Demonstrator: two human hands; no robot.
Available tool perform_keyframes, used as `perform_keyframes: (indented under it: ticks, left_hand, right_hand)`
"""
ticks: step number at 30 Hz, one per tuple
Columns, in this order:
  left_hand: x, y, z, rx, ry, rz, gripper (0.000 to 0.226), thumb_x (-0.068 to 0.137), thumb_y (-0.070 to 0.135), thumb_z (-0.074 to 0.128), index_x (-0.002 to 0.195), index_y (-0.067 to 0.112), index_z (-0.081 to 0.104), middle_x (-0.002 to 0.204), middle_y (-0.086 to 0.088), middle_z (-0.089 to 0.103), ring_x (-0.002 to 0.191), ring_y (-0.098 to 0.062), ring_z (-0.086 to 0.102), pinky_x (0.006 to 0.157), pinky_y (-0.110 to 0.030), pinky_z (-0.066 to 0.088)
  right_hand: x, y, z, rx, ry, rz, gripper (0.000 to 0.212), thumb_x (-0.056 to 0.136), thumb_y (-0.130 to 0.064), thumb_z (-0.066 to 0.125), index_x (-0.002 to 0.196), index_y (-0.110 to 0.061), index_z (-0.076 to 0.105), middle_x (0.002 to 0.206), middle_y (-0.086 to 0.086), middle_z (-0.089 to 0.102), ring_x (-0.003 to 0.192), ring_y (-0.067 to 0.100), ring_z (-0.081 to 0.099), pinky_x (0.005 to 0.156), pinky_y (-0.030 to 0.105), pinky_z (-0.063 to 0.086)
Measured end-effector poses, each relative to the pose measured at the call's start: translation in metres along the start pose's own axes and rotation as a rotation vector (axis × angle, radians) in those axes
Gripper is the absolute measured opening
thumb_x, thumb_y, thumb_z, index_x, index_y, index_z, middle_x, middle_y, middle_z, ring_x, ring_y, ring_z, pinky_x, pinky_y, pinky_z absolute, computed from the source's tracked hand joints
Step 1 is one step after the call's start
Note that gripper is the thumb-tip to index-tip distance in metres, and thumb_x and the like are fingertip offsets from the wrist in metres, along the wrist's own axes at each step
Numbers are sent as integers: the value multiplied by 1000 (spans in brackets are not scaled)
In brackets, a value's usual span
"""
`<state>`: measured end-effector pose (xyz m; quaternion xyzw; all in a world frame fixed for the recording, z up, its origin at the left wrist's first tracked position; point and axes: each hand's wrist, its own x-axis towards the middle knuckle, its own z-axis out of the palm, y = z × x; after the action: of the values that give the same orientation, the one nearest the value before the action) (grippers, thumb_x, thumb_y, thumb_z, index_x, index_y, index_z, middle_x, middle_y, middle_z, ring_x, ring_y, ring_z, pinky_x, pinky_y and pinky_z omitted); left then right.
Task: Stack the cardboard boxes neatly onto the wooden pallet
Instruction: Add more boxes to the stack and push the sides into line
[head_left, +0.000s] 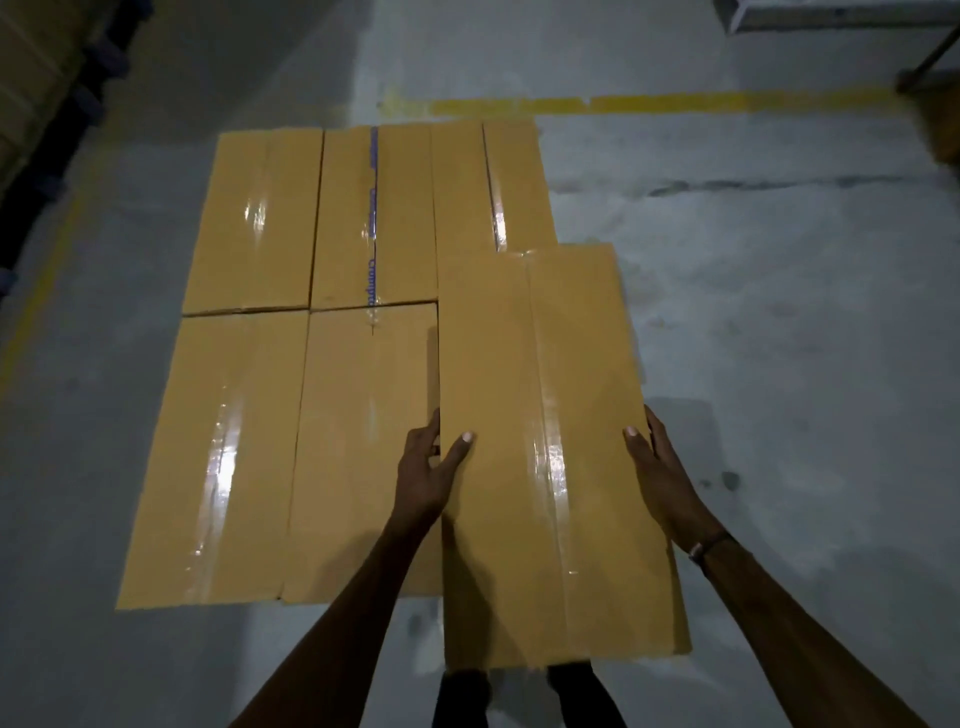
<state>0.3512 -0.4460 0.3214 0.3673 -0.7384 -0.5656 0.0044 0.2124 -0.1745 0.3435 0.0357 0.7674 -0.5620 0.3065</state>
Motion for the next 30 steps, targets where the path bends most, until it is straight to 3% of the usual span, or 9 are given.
perform_keyframes:
  ticks: [3,7,13,15,17,20,23,25,30]
  left_hand:
    - [19,-23,11,-31,17,7,69,97,52,64,158,33,39,129,7,53,116,-10,52,96,-27,43]
    - [46,-55,21,-21,30,35,61,96,54,64,152,38,47,125,10,57,114,0,54,93,-19,43]
    - [76,-100,30,-16,66,62,59,98,50,67,152,32,50,121,13,60,115,-2,56,94,-19,44]
    - [85,-112,34,7,71,76,58,99,48,67,150,27,52,111,11,59,110,-12,57,91,-19,45]
    - [93,-126,36,39,74,83,56,98,54,66,143,24,57,106,9,58,108,-22,57,91,-29,48]
    - [105,-146,42,138,134,117,65,94,69,59,141,25,61,131,3,60,125,-25,53,105,-50,47]
    - [106,-148,48,228,228,131,70,92,64,62,149,25,55,158,0,46,146,-23,36,113,-47,26]
    - [104,-146,50,280,235,134,70,92,64,60,151,26,54,163,2,39,150,-22,30,111,-48,20]
    - [106,-154,56,328,292,156,63,94,60,64,145,25,59,161,1,43,148,-25,35,109,-56,28]
  right_hand:
    - [28,24,3,-21,-16,-23,59,106,-56,47,161,-43,30,152,-26,48,134,-9,47,121,39,37]
    - [61,50,9,-25,-51,-43,64,102,-65,52,160,-49,29,160,-22,43,148,7,42,125,53,32]
    - [94,76,30,-20,-68,-31,60,107,-53,46,163,-43,26,159,-24,43,143,-3,43,123,35,33]
    - [102,85,36,-23,-58,-22,56,108,-51,43,161,-45,26,153,-31,42,133,-20,42,115,20,33]
    - [110,98,41,-19,-49,-23,50,109,-48,40,157,-47,24,144,-39,40,120,-32,40,104,10,32]
    - [121,115,46,-6,-38,-18,52,109,-49,40,158,-46,25,147,-37,40,125,-28,40,104,9,32]
    - [130,127,49,-2,-37,-8,52,109,-47,40,159,-45,24,144,-39,40,120,-34,40,95,-2,34]
    - [134,132,51,-8,-30,4,54,110,-46,38,161,-42,22,144,-36,39,115,-35,39,94,-2,33]
    - [141,142,55,-26,-33,31,53,112,-43,37,161,-41,19,140,-37,37,113,-33,36,94,0,31]
